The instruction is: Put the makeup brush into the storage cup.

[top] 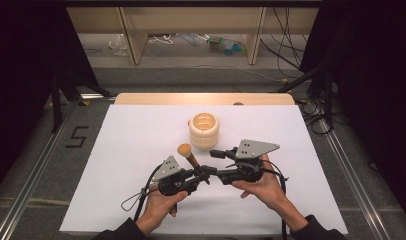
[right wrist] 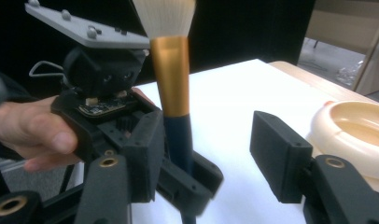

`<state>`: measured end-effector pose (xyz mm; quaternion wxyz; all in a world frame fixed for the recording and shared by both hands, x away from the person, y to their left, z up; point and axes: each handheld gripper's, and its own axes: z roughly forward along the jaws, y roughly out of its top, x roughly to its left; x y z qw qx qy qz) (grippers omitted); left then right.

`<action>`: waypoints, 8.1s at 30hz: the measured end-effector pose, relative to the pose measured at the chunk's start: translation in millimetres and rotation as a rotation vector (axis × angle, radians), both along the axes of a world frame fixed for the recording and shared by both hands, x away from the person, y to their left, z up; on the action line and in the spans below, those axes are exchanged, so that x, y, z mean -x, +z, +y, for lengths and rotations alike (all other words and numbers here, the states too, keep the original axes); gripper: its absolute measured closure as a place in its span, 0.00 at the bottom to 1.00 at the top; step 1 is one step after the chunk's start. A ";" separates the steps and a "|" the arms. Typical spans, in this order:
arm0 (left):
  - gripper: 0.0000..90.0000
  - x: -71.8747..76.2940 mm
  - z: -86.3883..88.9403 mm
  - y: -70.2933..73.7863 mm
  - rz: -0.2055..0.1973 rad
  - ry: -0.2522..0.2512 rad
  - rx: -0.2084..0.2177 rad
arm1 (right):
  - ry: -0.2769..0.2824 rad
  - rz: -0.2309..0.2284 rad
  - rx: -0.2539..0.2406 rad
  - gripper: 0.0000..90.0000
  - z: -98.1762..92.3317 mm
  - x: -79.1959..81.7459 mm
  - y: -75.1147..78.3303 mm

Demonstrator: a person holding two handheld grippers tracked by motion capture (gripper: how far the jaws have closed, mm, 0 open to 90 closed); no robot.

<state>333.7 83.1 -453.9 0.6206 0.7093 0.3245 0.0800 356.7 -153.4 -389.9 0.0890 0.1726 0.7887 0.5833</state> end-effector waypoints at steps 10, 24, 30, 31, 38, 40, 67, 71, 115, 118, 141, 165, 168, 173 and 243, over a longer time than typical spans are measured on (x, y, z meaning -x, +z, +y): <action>0.84 -13.8 20.8 2.9 -0.017 0.071 -0.038 | -0.089 0.001 0.024 0.46 -31.9 9.1 4.4; 0.84 -23.8 31.2 1.9 -0.008 0.131 -0.090 | -0.319 0.016 0.092 0.33 -89.6 30.8 -20.8; 0.84 -31.8 36.3 3.6 -0.024 0.145 -0.106 | -0.354 0.011 0.103 0.30 -97.9 34.2 -25.3; 0.84 -32.4 36.6 4.0 -0.005 0.151 -0.087 | -0.355 0.035 0.110 0.30 -99.0 36.3 -26.0; 0.84 -40.5 36.0 10.7 -0.029 0.171 -0.107 | -0.373 0.026 0.098 0.28 -105.2 39.4 -32.1; 0.84 -42.7 36.4 14.4 -0.042 0.171 -0.119 | -0.375 0.042 0.097 0.28 -107.1 41.2 -32.8; 0.84 -96.7 25.3 60.9 -0.062 0.210 -0.133 | -0.403 0.042 0.112 0.28 -116.4 51.2 -38.6; 0.84 -103.5 22.1 66.4 -0.065 0.217 -0.129 | -0.418 0.060 0.093 0.25 -117.3 52.5 -39.9; 0.84 -167.1 -22.5 41.8 -0.058 0.242 -0.246 | -0.367 0.047 0.143 0.25 -112.0 55.0 -43.9; 0.84 -168.7 -24.6 39.0 -0.049 0.243 -0.241 | -0.354 0.048 0.129 0.25 -110.9 54.3 -44.9; 0.38 -154.4 -11.5 58.6 -0.030 0.243 -0.238 | -0.349 0.065 0.144 0.25 -109.5 55.2 -44.9; 0.30 -69.9 16.5 56.6 -0.100 0.134 -0.179 | -0.346 0.039 0.129 0.25 -109.9 52.3 -45.6; 0.30 -66.5 18.8 55.7 -0.107 0.128 -0.183 | -0.344 0.050 0.133 0.25 -107.8 52.6 -46.0; 0.29 -57.3 26.8 54.9 -0.125 0.129 -0.195 | -0.339 0.045 0.144 0.25 -107.7 52.2 -44.7; 0.24 33.7 106.5 10.5 -0.182 0.142 -0.156 | -0.346 0.034 0.110 0.21 -104.3 53.1 -44.4</action>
